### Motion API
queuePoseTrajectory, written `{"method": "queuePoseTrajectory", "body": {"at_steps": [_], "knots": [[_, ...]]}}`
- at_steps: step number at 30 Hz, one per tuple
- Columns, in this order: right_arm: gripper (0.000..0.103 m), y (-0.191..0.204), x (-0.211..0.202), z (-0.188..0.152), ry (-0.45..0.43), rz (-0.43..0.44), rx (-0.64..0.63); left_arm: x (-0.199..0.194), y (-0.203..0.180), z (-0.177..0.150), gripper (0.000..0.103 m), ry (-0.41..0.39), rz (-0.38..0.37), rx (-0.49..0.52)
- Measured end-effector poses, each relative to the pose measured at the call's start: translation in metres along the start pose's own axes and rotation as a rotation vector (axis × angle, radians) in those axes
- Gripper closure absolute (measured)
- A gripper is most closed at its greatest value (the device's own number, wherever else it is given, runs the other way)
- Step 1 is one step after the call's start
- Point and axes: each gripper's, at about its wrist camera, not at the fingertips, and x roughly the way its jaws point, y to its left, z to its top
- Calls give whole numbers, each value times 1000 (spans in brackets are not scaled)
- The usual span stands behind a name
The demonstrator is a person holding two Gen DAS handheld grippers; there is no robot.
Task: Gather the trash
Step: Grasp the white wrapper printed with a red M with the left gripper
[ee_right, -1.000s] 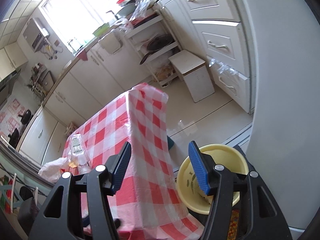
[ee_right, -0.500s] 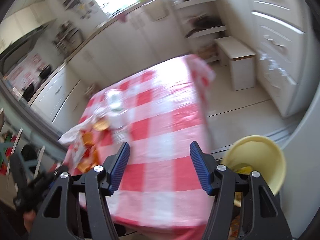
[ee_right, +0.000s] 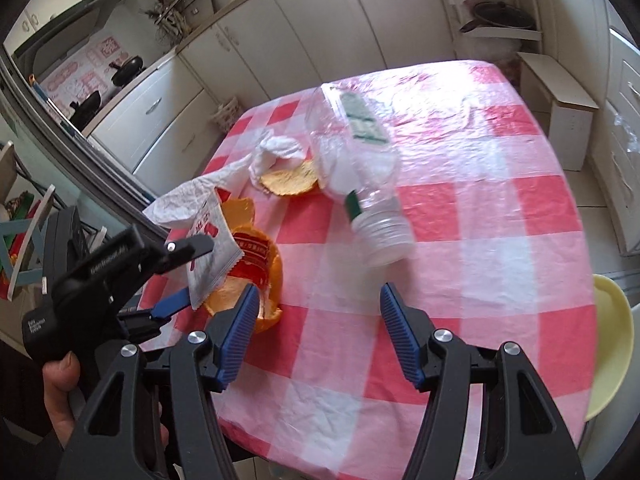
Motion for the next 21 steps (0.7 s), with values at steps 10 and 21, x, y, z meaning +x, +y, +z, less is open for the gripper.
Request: {"method": "queuePoseTrajectory", "body": {"at_steps": [10,21], "knots": [[42,9,35,2,71,-9,-29,5,-1,18,84,2,-63,-16],[36,28,55,9,103,-3,-94,-81,-53,31,87,-199,-271,185]]}}
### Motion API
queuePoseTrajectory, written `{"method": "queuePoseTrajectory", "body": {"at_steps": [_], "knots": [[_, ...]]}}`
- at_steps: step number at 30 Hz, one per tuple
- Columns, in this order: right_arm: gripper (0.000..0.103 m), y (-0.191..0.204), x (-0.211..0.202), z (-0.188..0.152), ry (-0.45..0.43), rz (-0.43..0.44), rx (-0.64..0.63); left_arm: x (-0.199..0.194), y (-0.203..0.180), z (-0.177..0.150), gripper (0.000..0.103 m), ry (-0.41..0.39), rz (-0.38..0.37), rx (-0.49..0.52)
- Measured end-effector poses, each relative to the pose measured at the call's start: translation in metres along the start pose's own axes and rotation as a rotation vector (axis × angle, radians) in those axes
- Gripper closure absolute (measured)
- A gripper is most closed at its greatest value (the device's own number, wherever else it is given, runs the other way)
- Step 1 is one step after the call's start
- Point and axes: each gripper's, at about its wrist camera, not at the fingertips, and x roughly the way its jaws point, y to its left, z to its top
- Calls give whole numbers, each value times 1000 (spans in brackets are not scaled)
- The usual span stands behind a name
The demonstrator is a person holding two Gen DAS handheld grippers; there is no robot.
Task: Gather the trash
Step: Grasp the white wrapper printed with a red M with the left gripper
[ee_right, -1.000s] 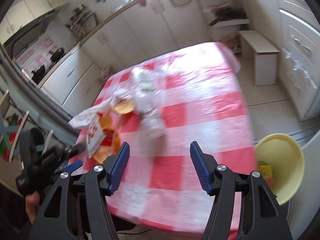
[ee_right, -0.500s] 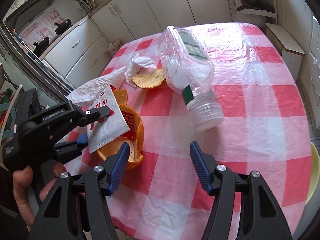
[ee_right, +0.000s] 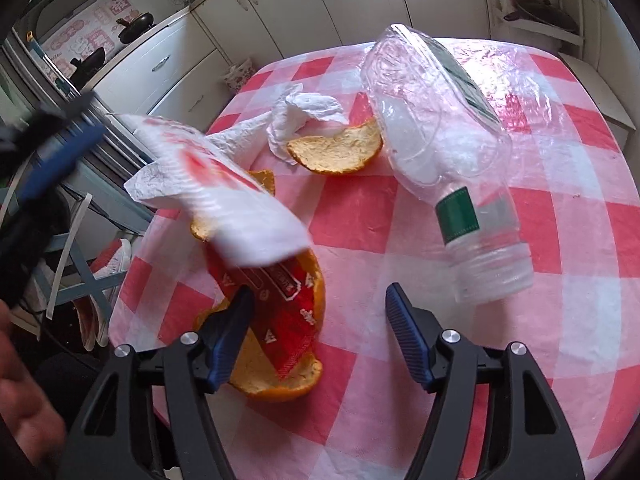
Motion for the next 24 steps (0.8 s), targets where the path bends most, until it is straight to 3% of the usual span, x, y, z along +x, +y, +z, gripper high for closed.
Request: {"method": "queuePoseTrajectory", "body": {"at_steps": [4,9,14,18,20,24], "knots": [[33,2,-1,-3,2,-4,-13,-15,-6,9,87,-17,-34,23],[32,-1,-4,-7,-6,4,-15,14,16,1,83,146,25,-31],[32,-1,-4,-7,-1,10,-20,50,10,-21,64,290,85,66],[32,-3,-5,-7,0,22,-11,59,-11,-29,47,300,110,146],[32,-6,-7,-8,0,25,-6,64,-23,-32,36,296,168,181],[32,-12,-10,-8,1,35,8,82,-31,-32,35,295,284,187]]}}
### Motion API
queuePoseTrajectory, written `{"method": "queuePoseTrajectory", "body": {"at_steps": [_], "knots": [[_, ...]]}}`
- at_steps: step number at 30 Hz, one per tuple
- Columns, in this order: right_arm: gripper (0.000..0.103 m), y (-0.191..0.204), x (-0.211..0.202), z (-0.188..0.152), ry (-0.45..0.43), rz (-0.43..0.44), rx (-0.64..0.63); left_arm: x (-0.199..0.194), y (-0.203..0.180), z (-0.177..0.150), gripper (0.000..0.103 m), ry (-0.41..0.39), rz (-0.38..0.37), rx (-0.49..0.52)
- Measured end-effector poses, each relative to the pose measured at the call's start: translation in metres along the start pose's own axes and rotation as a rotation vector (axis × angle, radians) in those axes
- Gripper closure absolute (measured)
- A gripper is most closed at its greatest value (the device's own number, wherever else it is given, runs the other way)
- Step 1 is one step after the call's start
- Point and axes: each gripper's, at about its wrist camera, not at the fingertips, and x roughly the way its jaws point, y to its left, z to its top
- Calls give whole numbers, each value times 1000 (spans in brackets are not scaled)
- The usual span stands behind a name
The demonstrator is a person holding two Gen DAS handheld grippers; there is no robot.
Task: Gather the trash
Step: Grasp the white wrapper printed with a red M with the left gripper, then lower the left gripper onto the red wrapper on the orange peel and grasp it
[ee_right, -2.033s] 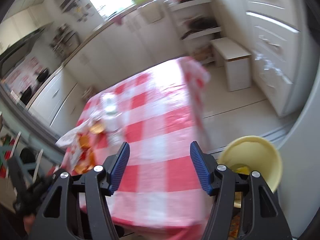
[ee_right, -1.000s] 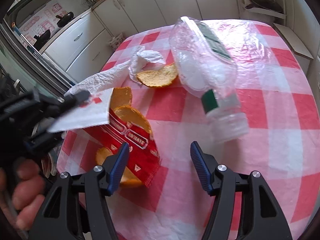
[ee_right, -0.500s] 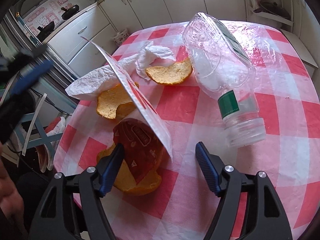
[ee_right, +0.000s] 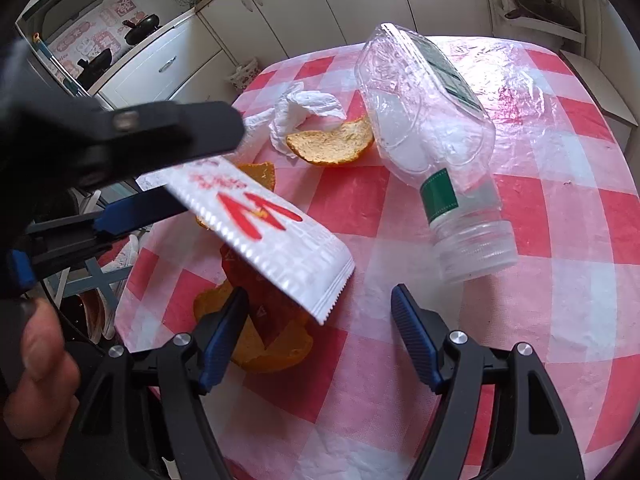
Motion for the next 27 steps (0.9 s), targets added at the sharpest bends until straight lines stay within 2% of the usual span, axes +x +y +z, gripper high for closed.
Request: {"method": "queuePoseTrajectory", "body": {"at_steps": [1,3,5,9,10,11,13,21,23,25,27], "knots": [[32,-1,-1,0,-1,-1,-2,3,1,1,36,4,19,-11],[32,-1,-2,0,-1,1,-4,10,7,3,52,17,7,-42],[32,-1,-3,0,-1,2,-7,14,16,2,72,34,-10,-71],[32,-1,-2,0,-1,-1,-4,6,34,-1,73,36,-66,-131],[32,-1,-2,0,-1,-2,-5,2,37,-1,70,36,-73,-139],[32,-1,-1,0,0,-5,-6,-2,40,-2,60,34,-85,-146],[32,1,1,0,-1,-8,-7,-11,47,-7,52,24,-82,-157],[32,6,3,-2,-2,-15,-18,6,57,-10,54,55,-86,-194],[32,5,3,-1,-2,-14,-19,13,57,-11,86,60,-116,-207],[32,5,3,-1,-1,-14,-17,9,56,-11,94,33,-133,-209],[32,4,2,-2,-1,-12,-15,-3,56,-10,97,-16,-161,-209]]}}
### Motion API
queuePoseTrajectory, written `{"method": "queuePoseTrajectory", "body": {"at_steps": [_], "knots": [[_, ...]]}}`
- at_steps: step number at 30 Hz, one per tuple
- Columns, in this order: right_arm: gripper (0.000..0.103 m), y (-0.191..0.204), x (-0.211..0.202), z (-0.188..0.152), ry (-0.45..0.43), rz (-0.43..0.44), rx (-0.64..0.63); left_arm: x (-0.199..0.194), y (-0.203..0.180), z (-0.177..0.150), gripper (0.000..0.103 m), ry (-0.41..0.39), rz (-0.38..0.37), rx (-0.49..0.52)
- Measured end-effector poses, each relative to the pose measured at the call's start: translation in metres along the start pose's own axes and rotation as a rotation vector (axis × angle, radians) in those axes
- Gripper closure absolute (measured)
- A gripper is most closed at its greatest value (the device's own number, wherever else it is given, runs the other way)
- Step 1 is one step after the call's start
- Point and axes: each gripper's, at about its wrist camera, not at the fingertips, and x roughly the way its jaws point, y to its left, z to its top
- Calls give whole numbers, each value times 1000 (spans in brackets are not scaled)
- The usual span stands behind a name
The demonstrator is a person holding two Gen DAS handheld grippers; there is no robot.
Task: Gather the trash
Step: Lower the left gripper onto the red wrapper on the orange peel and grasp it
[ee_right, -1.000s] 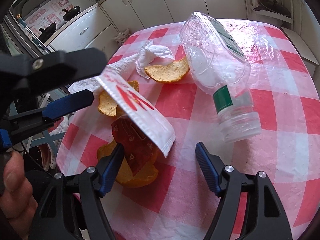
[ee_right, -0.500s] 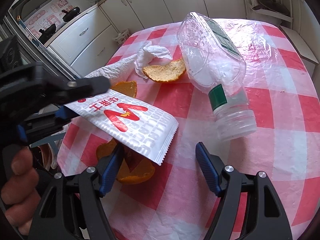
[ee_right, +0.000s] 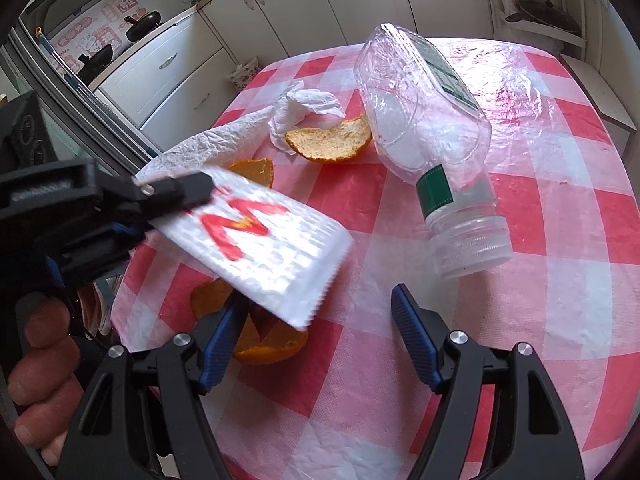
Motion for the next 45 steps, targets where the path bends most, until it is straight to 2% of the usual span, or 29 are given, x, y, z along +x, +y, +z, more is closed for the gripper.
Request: {"method": "queuePoseTrajectory", "body": {"at_steps": [4,9,11,13,15,16,17,20,22,27,30,33,37,41,42,45], "knots": [[32,0,-1,0,-2,3,3,-36,0,9,97,-96,-196,-32],[32,4,2,1,2,4,-4,-64,3,16,98,-174,-295,-40],[32,6,4,1,3,7,-10,-63,3,19,98,-162,-266,-23],[31,6,5,1,1,3,-17,-49,3,18,98,-83,-265,-12],[31,6,5,1,-1,8,-17,-32,3,15,82,-14,-191,1],[31,7,4,0,-2,9,-15,-22,3,12,63,23,-144,17],[31,6,4,-1,-2,10,-14,-15,1,10,48,41,-105,24],[31,6,3,-1,-1,10,-15,-3,-6,5,31,42,-68,45],[31,3,3,2,1,14,-14,2,-11,8,22,28,-40,45],[31,-2,0,1,4,22,-7,11,-31,14,17,21,1,76],[31,-5,-2,2,2,23,-3,10,-55,15,16,21,36,167],[31,-13,-14,6,-42,23,14,15,-79,13,16,37,74,266],[31,-15,-25,10,-121,93,12,17,-76,20,15,67,70,239],[28,-7,-24,20,-177,169,-21,4,-53,32,15,65,47,160],[25,-6,-21,22,-185,174,-24,1,-47,35,15,69,42,141],[25,-11,-14,28,-177,148,8,-8,-30,44,15,64,45,92]]}}
